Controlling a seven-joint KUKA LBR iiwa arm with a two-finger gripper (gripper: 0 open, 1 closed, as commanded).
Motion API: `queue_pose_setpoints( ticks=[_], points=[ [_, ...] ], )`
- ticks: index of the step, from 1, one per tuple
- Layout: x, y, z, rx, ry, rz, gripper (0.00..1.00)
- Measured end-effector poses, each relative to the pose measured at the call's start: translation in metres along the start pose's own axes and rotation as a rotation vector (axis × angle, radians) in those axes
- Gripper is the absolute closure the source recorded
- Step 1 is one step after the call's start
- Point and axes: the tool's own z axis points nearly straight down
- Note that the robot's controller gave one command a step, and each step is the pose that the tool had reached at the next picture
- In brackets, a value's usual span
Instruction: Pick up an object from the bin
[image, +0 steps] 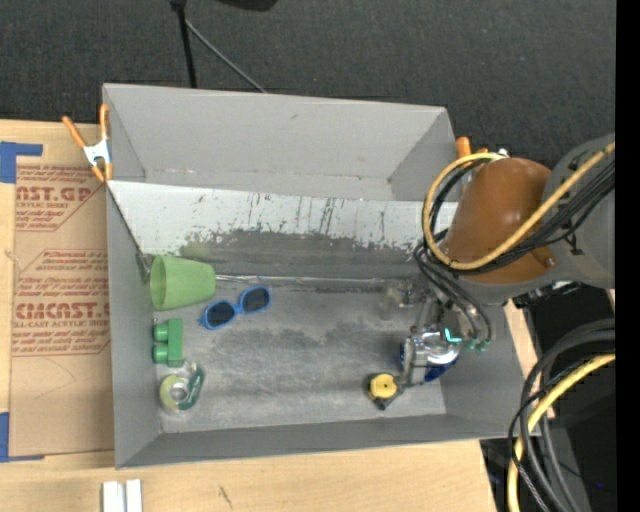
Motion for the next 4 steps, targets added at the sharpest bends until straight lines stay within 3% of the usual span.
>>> queue_pose_setpoints(
  ticks=[1, 2, 3, 4],
  points=[
    [0.032, -0.037, 0.084, 0.002, -0.016, -0.043, 0.00],
    [0.030, -0.030, 0.081, 0.002, -0.023, -0.264, 0.00],
    [0.034, -0.021, -0.012, 0.004, -0.012, -0.513, 0.00],
    [0.020, -0.073, 0.068, 0.000, -0.004, -0.667, 0.00]
  ],
)
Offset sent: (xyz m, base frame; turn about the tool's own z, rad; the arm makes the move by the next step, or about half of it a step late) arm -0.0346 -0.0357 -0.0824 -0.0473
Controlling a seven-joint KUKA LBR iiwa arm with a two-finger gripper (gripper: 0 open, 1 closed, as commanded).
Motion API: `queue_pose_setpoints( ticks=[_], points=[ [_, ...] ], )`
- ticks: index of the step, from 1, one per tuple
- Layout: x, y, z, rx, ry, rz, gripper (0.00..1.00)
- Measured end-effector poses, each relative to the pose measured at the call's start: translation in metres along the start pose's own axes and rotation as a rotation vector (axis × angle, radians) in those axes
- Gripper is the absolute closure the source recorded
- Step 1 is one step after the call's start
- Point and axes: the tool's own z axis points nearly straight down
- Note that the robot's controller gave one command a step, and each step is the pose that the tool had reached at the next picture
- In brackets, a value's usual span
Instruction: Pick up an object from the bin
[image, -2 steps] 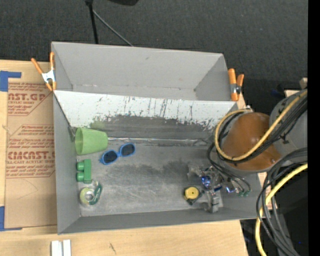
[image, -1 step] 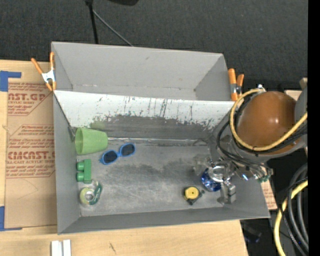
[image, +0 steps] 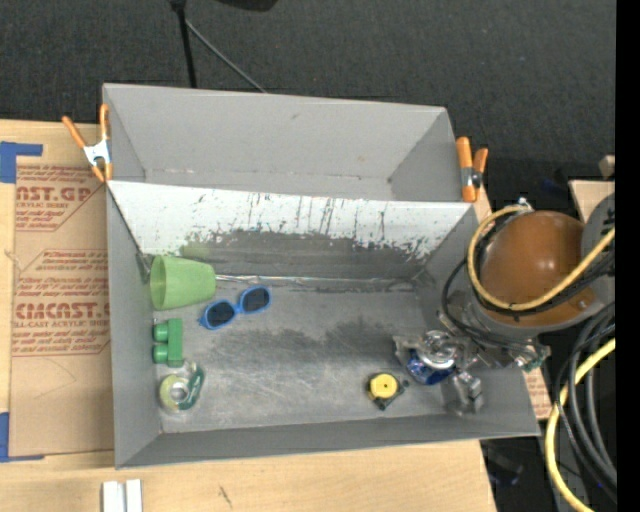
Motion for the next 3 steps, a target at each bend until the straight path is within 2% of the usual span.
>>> queue_pose_setpoints(
  ticks=[1, 2, 3],
  points=[
    [-0.005, 0.004, -0.003, -0.004, -0.007, -0.005, 1.00],
    [-0.038, -0.011, -0.065, 0.009, -0.009, -0.002, 1.00],
    [-0.036, -0.009, -0.061, 0.002, -0.004, -0.002, 0.00]
  ],
)
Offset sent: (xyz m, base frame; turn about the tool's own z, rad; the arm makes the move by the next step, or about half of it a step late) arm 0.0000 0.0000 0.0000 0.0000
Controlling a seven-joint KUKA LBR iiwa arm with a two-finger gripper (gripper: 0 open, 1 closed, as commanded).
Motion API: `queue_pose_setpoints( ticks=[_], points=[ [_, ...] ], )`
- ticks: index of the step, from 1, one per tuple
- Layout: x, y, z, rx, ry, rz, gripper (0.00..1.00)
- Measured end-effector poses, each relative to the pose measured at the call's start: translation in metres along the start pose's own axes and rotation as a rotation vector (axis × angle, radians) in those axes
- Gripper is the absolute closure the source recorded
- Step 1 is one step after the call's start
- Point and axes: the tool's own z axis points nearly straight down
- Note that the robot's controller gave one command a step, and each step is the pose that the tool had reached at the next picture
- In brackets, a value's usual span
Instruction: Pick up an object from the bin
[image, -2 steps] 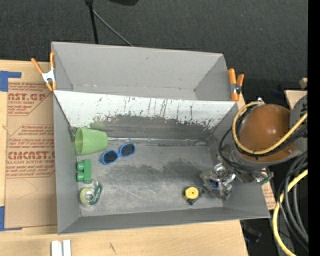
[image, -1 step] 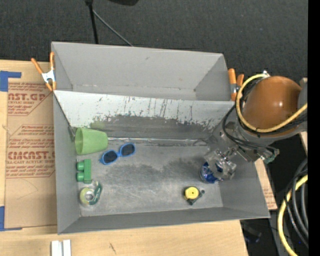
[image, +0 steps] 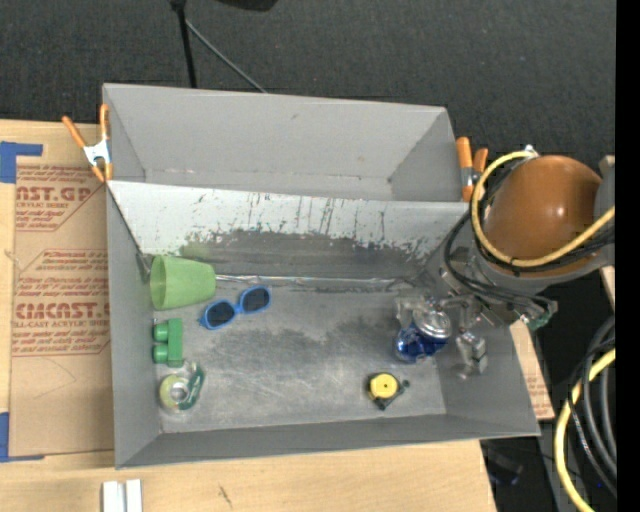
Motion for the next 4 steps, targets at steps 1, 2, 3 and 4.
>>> queue_pose_setpoints(
  ticks=[1, 2, 3, 4],
  points=[
    [0.001, -0.013, 0.077, -0.001, 0.000, 0.256, 0.00],
    [0.033, -0.015, 0.076, -0.002, 0.000, 0.183, 0.00],
    [0.005, 0.021, 0.056, 0.000, 0.001, -0.065, 0.00],
    [0.006, 0.021, 0.057, -0.001, 0.002, -0.062, 1.00]
  ],
)
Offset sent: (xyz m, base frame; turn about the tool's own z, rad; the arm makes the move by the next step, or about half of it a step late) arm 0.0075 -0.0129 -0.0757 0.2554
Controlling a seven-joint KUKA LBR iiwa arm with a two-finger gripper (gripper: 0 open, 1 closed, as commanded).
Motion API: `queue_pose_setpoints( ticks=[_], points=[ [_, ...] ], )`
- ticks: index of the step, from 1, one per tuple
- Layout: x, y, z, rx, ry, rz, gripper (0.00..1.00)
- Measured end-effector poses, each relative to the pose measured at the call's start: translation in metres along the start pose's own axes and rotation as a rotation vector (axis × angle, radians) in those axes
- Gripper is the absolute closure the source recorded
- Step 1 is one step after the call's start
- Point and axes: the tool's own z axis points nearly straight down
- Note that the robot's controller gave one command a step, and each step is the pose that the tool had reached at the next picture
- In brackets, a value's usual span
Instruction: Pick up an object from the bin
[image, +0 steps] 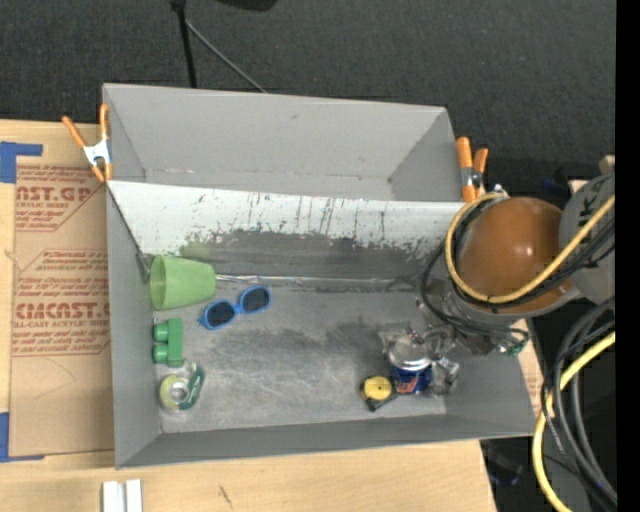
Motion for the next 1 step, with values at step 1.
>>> queue_pose_setpoints(
  ticks=[1],
  points=[
    [-0.0141, -0.0196, -0.1541, 0.010, -0.006, 0.027, 1.00]
  ],
)
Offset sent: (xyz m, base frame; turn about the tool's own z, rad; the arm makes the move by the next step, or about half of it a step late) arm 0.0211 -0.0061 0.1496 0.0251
